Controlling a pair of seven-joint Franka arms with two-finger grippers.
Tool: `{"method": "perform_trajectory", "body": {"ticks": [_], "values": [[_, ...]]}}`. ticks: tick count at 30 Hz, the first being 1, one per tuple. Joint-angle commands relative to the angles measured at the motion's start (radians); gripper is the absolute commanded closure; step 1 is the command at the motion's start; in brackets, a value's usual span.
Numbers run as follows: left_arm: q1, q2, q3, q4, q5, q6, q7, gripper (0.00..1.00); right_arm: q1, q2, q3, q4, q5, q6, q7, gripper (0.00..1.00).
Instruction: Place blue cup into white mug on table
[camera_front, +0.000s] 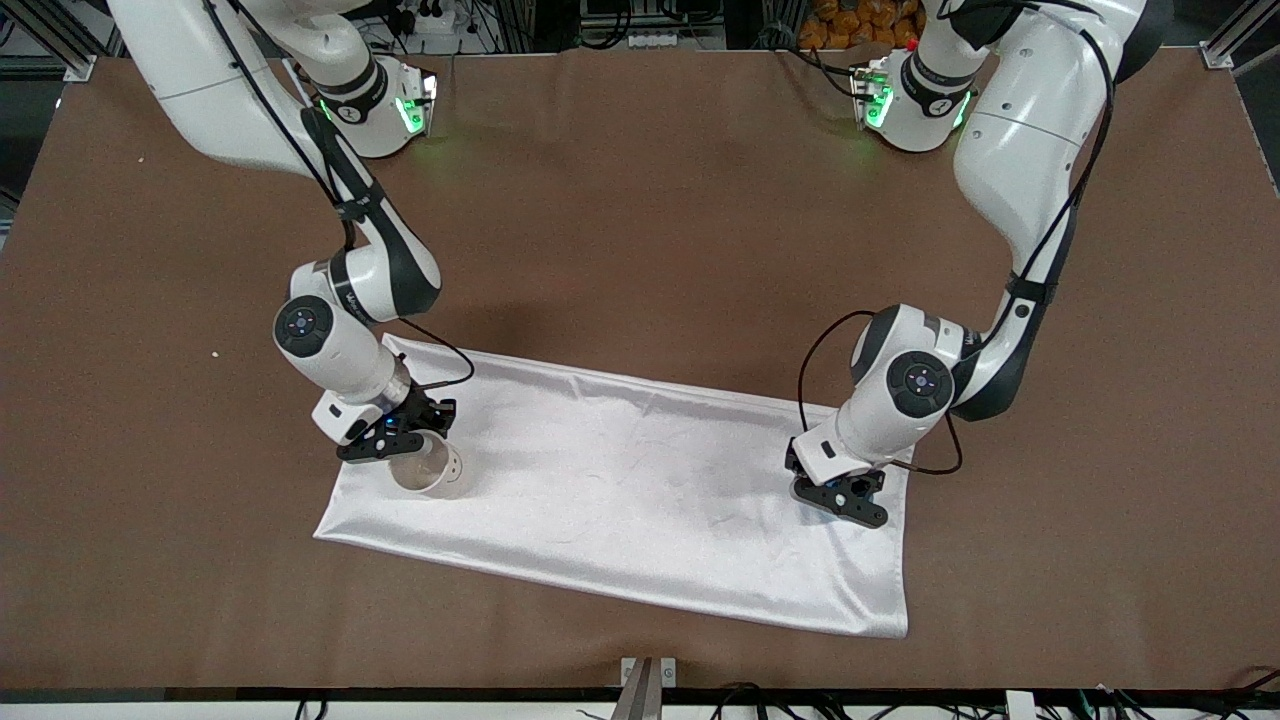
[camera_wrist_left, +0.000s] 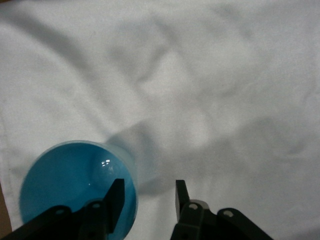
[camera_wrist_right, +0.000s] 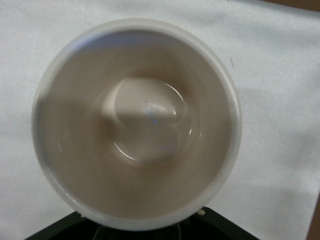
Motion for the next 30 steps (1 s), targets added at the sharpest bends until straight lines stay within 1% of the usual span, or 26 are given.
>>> {"method": "perform_trajectory", "body": {"ticks": [1,5,9,12,19,26,30], "values": [[-0.004,0.002,0.001,0.014,0.043,0.008,0.009,1.00,-0.007,-0.139,0.009,-0.031,-0.018,-0.175,0.016,1.00],[-0.007,0.000,0.001,0.011,0.055,0.008,0.007,1.00,0.004,-0.193,0.012,-0.049,-0.009,-0.245,0.018,1.00],[-0.004,-0.001,0.001,0.011,0.060,0.008,0.009,1.00,0.009,-0.234,0.018,-0.095,-0.006,-0.238,0.038,1.00],[-0.005,-0.004,0.001,0.011,0.060,0.008,0.007,1.00,0.029,-0.254,0.026,-0.117,-0.006,-0.238,0.093,1.00],[-0.005,-0.016,0.001,0.014,0.089,0.004,0.006,1.00,0.163,-0.271,0.025,-0.130,-0.007,-0.232,0.347,1.00],[0.007,-0.046,0.001,0.012,0.090,-0.010,0.006,1.00,0.265,-0.270,0.029,-0.132,-0.006,-0.178,0.490,1.00],[0.009,-0.076,0.001,0.011,0.089,-0.035,0.004,1.00,0.323,-0.270,0.029,-0.158,-0.006,-0.135,0.536,1.00]]}}
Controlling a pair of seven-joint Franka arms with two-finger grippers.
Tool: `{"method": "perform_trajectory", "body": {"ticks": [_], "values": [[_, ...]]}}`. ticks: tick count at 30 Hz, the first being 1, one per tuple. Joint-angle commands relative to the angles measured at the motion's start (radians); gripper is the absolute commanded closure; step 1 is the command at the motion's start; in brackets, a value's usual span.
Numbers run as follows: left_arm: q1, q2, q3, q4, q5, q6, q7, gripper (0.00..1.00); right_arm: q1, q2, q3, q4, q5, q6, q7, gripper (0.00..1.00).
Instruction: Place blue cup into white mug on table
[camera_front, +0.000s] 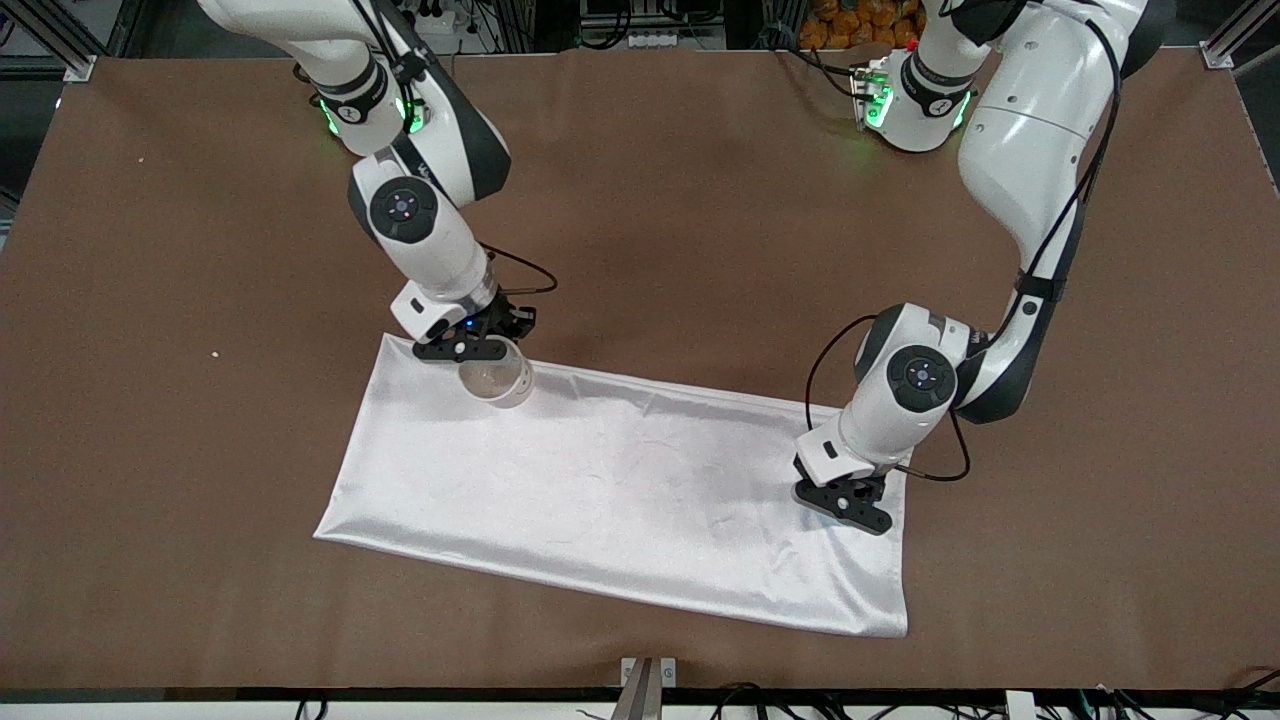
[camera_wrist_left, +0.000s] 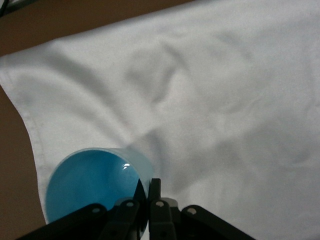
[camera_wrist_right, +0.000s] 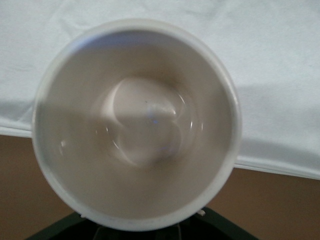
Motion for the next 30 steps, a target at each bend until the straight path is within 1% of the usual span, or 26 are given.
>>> {"method": "perform_trajectory", "body": {"ticks": [1,5,9,15,18,23,30], "values": [[0.005,-0.068,0.001,-0.016,0.025,-0.044,0.000,1.00,0.070,-0.036,-0.004,-0.065,-0.007,0.063,0.084,1.00],[0.005,-0.114,0.001,-0.016,0.025,-0.102,-0.008,1.00,0.115,-0.045,-0.004,-0.117,-0.008,0.109,0.119,1.00],[0.007,-0.166,0.001,-0.017,0.025,-0.159,-0.014,1.00,0.152,-0.054,-0.004,-0.149,-0.010,0.110,0.151,1.00],[0.022,-0.264,0.001,-0.017,0.025,-0.280,-0.012,1.00,0.251,-0.053,-0.006,-0.157,-0.024,0.112,0.294,1.00],[0.022,-0.318,0.001,-0.017,0.022,-0.351,-0.011,1.00,0.288,-0.053,-0.008,-0.157,-0.025,0.112,0.334,1.00],[0.028,-0.396,0.001,-0.017,0.012,-0.447,-0.015,1.00,0.313,-0.048,-0.008,-0.163,-0.048,0.112,0.378,1.00],[0.028,-0.491,-0.007,-0.017,-0.003,-0.578,-0.063,1.00,0.325,-0.034,-0.006,-0.166,-0.102,0.114,0.440,1.00]]}}
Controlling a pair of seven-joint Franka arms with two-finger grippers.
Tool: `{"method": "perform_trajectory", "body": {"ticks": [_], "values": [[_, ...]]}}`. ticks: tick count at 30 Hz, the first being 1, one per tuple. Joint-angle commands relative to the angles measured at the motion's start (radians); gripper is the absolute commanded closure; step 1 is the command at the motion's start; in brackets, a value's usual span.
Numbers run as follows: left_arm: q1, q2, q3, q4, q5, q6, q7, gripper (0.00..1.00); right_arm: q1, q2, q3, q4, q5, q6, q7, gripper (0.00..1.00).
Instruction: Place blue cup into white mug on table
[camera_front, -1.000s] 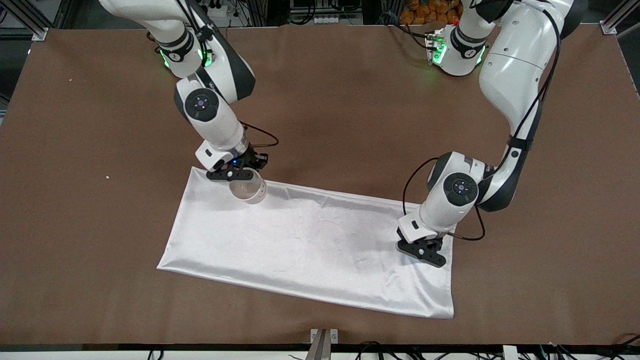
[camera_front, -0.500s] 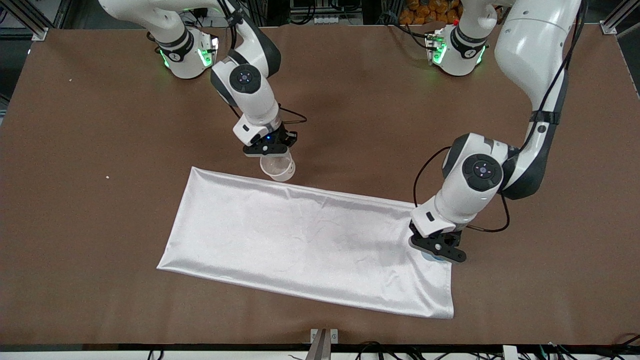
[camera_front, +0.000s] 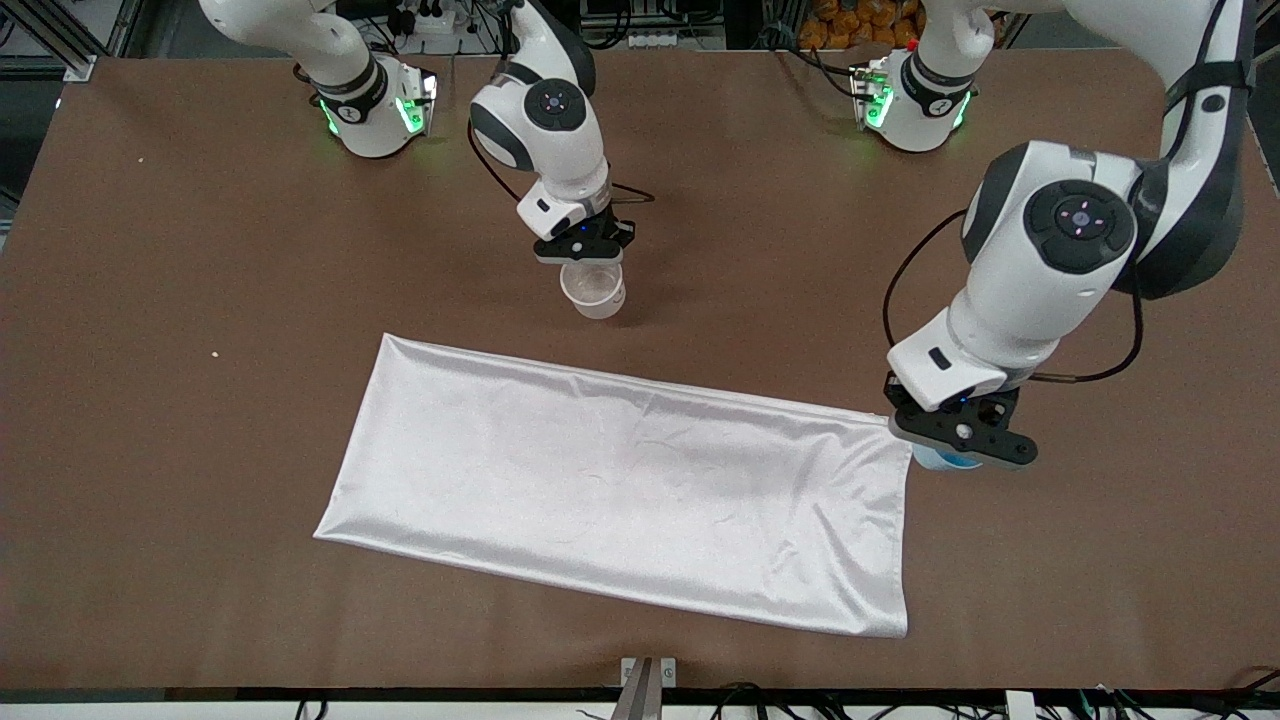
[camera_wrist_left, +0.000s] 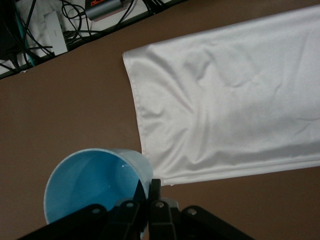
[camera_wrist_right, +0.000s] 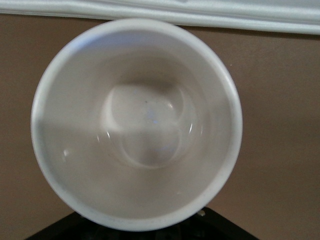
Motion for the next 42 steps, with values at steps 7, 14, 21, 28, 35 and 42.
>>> {"method": "perform_trajectory", "body": {"ticks": [7,14,21,28,35,42], "values": [[0.009,-0.145,-0.005,-0.028,-0.028,-0.164,-0.043,1.00,0.009,0.004,-0.008,-0.032,-0.050,0.039,0.065,1.00],[0.021,-0.166,-0.005,-0.029,-0.072,-0.178,-0.051,1.00,0.024,0.033,-0.009,-0.031,-0.105,0.054,0.127,1.00],[0.021,-0.171,-0.013,-0.034,-0.084,-0.219,-0.060,1.00,0.026,0.063,-0.009,-0.029,-0.119,0.085,0.145,1.00],[0.012,-0.174,-0.016,-0.035,-0.098,-0.227,-0.092,1.00,0.026,0.093,-0.014,-0.024,-0.131,0.131,0.154,1.00],[0.013,-0.176,-0.016,-0.037,-0.115,-0.227,-0.094,1.00,0.023,0.104,-0.015,-0.020,-0.155,0.143,0.190,0.63],[0.012,-0.174,-0.016,-0.037,-0.115,-0.229,-0.094,1.00,0.024,0.096,-0.015,-0.012,-0.157,0.140,0.251,0.00]]}}
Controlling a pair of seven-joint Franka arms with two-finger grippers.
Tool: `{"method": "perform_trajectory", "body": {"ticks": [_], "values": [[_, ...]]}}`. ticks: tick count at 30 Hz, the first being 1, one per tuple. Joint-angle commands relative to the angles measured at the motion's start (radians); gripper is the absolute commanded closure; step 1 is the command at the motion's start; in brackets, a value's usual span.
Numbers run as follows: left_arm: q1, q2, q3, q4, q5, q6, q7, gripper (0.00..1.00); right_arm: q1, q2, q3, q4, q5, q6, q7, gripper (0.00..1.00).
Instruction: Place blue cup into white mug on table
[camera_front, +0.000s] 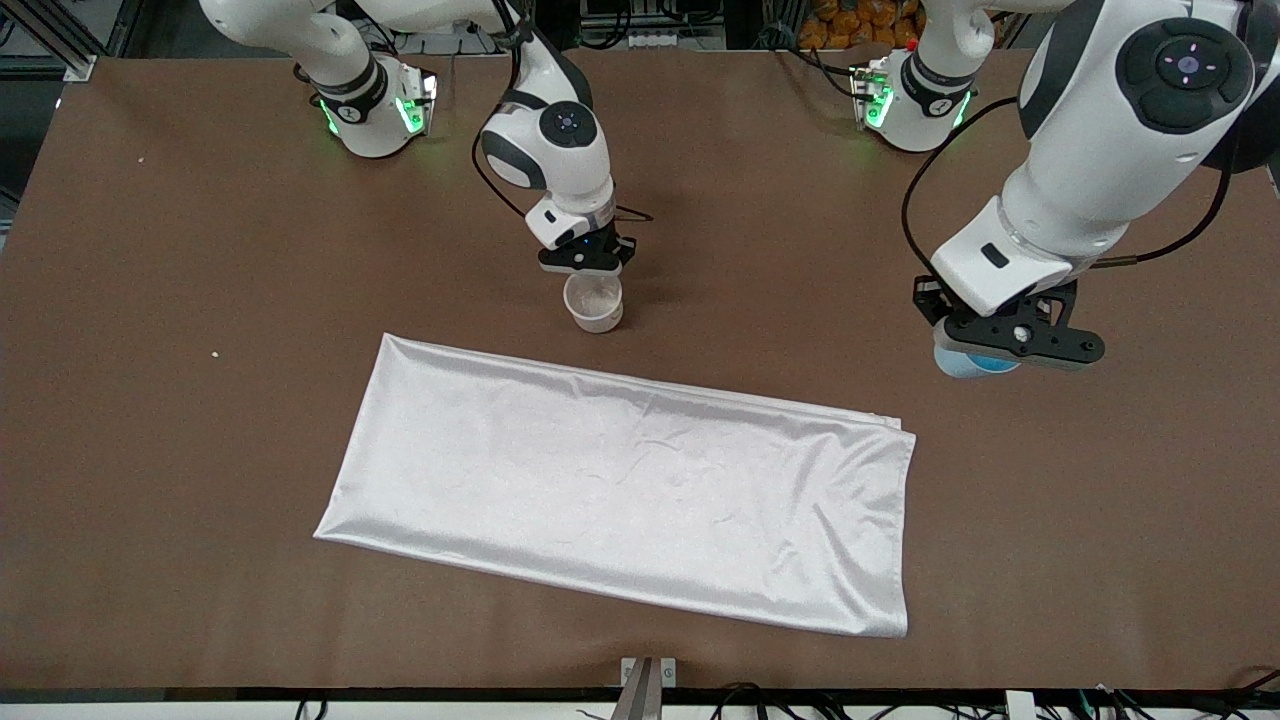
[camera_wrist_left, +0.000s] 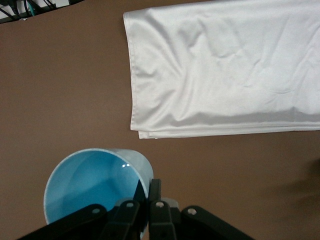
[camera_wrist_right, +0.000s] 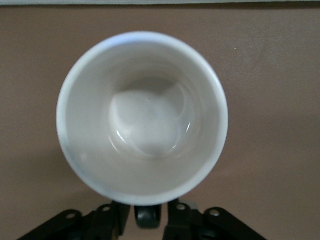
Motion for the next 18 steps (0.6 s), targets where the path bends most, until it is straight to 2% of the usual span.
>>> {"method": "perform_trajectory", "body": {"ticks": [1,7,18], "values": [[0.002,-0.027,-0.001,-0.022,-0.021,-0.011,-0.015,1.00,0.009,-0.013,-0.007,0.009,-0.030,-0.004,0.055,0.00],[0.005,-0.027,0.000,-0.023,-0.021,-0.011,-0.015,1.00,0.009,-0.053,-0.007,0.009,-0.028,-0.022,0.055,0.00],[0.001,-0.022,0.000,-0.020,-0.021,-0.005,-0.017,1.00,-0.019,-0.176,-0.007,0.016,-0.027,-0.148,0.036,0.00]]}}
